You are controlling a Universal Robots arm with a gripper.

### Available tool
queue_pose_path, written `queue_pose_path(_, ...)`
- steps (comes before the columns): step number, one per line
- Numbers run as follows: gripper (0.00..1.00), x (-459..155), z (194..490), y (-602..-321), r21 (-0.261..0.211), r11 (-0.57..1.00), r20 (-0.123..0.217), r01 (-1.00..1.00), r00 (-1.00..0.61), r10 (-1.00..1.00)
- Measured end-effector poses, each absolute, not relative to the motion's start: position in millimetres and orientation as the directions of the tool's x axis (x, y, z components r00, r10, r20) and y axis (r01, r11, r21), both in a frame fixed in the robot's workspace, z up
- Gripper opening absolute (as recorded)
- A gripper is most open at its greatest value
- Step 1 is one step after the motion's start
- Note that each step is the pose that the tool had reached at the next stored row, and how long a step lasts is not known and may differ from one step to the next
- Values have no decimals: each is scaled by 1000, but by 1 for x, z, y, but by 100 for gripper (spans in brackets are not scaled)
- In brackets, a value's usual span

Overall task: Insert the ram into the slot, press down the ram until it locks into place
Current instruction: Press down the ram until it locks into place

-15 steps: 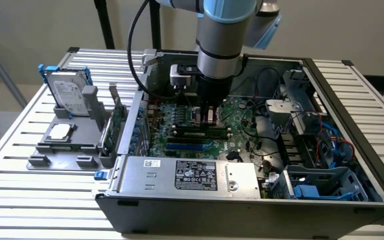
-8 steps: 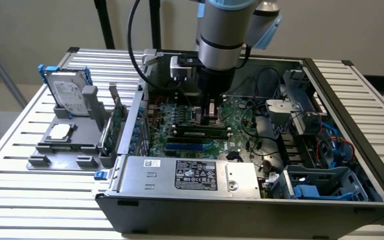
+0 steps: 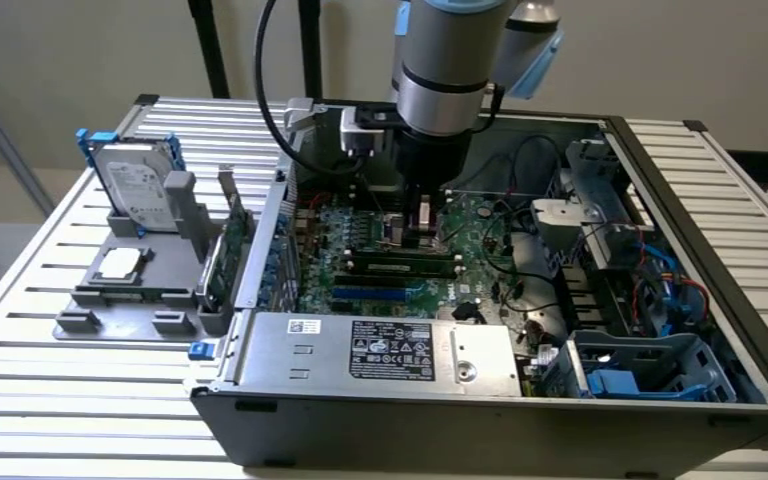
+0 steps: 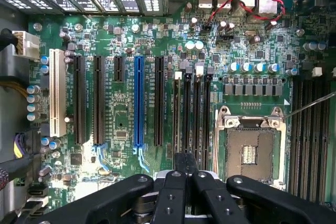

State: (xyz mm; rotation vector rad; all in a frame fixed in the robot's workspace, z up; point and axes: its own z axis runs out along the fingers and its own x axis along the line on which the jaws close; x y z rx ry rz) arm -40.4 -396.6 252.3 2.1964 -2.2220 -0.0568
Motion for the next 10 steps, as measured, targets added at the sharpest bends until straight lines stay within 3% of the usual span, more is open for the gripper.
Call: queue_pose_path(10, 11, -40, 252, -397, 38, 11, -14, -999, -12, -1000)
